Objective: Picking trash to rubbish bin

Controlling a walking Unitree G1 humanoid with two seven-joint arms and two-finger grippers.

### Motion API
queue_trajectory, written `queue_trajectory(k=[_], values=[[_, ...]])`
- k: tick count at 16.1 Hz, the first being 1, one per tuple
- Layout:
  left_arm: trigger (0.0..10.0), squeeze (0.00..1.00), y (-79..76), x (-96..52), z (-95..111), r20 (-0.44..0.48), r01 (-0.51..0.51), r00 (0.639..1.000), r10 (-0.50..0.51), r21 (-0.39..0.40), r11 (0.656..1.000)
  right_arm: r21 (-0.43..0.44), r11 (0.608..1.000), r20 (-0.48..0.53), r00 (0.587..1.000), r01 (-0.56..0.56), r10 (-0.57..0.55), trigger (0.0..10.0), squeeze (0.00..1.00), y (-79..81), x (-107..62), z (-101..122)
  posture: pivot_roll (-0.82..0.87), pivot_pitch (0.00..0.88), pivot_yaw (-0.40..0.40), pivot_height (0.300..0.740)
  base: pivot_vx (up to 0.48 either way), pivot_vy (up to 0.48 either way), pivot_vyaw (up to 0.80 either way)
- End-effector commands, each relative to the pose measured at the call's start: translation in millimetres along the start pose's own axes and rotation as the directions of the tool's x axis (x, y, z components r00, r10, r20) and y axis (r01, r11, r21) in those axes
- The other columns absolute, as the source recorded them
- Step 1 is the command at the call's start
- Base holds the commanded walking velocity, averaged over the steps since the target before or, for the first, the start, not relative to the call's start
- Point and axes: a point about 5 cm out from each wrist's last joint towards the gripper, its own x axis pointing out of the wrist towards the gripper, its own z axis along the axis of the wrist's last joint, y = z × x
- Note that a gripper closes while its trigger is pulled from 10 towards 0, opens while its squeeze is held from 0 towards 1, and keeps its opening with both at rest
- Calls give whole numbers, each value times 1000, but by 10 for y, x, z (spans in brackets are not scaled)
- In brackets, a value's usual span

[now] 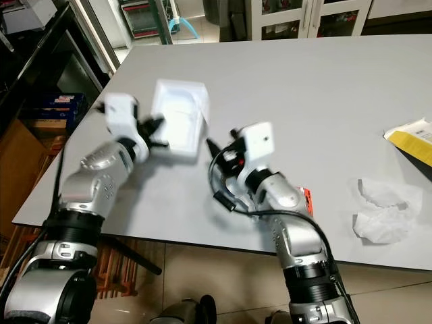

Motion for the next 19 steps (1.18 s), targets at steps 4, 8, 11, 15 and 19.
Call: queue_trajectory(k=[4,8,11,15,19], values=[[10000,0,-4,-49,63,127,-72,989,79,-55,996,9,998,91,994,59,-59,10000,0,-47,31,145,-21,121,166,740,0,0,0],[10000,0,-27,-114,114,252,-147,958,135,29,989,55,917,240,886,395,-396,10000,0,-384,-10,355,-23,117,163,740,0,0,0],[10000,0,-84,-169,59,289,-176,946,146,80,981,90,891,251,855,446,-453,10000,0,-466,-62,340,-32,114,165,740,0,0,0],[10000,0,-249,-214,-85,297,-159,948,117,123,980,61,858,221,831,510,-510,10000,0,-484,-86,228,-56,98,164,740,0,0,0],[10000,0,-307,-195,-124,308,-168,942,132,94,981,34,863,231,836,504,-497,10000,0,-530,-90,289,-73,86,125,740,0,0,0]])
